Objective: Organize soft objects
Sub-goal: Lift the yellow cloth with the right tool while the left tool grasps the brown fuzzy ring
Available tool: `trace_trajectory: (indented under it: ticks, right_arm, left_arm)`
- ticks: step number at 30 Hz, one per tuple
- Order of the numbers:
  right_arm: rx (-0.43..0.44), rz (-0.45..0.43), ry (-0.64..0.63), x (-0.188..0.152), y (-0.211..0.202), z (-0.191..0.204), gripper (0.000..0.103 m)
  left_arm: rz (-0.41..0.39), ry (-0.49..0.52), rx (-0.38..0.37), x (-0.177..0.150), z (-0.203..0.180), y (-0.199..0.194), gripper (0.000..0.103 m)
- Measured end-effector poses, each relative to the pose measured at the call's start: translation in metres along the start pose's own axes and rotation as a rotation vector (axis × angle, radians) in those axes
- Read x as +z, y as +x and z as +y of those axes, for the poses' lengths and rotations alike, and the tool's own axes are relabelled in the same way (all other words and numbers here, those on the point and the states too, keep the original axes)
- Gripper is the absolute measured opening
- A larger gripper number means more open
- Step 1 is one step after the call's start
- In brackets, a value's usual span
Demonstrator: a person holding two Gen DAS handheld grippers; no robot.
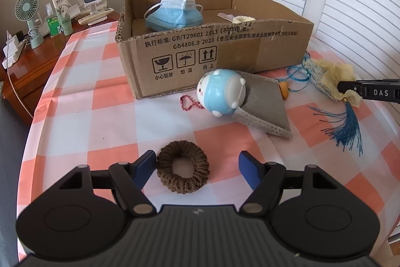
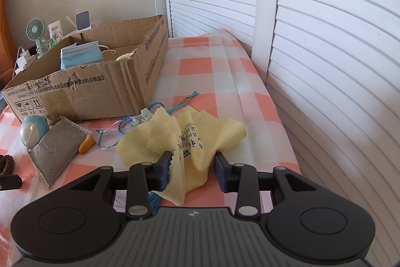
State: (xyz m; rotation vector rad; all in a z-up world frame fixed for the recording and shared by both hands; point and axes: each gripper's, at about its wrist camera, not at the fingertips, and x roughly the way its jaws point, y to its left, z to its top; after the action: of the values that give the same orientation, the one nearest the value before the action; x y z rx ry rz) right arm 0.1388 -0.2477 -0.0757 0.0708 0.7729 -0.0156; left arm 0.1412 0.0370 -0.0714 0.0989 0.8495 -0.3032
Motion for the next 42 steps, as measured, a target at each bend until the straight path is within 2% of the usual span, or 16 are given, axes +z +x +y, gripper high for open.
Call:
trace_trajectory:
  ticks: [2, 3, 4, 7, 10, 16, 31, 42]
  right_arm:
    - [0.008, 0.0, 0.01, 0.0, -0.001, -0.002, 0.041]
    - [0.009, 0.001, 0.014, 0.0, -0.001, -0.002, 0.032]
    - [0.011, 0.0, 0.018, 0.0, -0.002, -0.002, 0.018]
    - [-0.001, -0.006, 0.011, -0.001, -0.005, -0.001, 0.009]
    - [-0.009, -0.013, 0.006, -0.002, -0.009, -0.001, 0.008]
    - [-0.002, -0.044, -0.029, 0.004, -0.028, 0.001, 0.008]
    - [0.046, -0.094, -0.176, 0.025, -0.083, 0.013, 0.008]
    - [0.138, -0.184, -0.262, 0.071, -0.097, 0.048, 0.008]
  left_arm:
    - [-0.003, 0.003, -0.001, 0.0, -0.001, 0.0, 0.056]
    - [-0.005, 0.003, -0.002, 0.0, -0.001, -0.001, 0.054]
    - [-0.007, 0.003, -0.003, 0.0, -0.001, -0.001, 0.05]
    - [-0.009, -0.007, -0.005, 0.001, 0.001, -0.003, 0.04]
    - [-0.014, -0.013, -0.01, 0.001, 0.002, -0.004, 0.035]
    - [-0.011, -0.001, -0.025, 0.004, 0.003, -0.007, 0.032]
    - [0.002, 0.163, -0.091, 0.017, -0.003, -0.039, 0.03]
    - [-0.047, 0.218, -0.163, 0.046, -0.005, -0.068, 0.03]
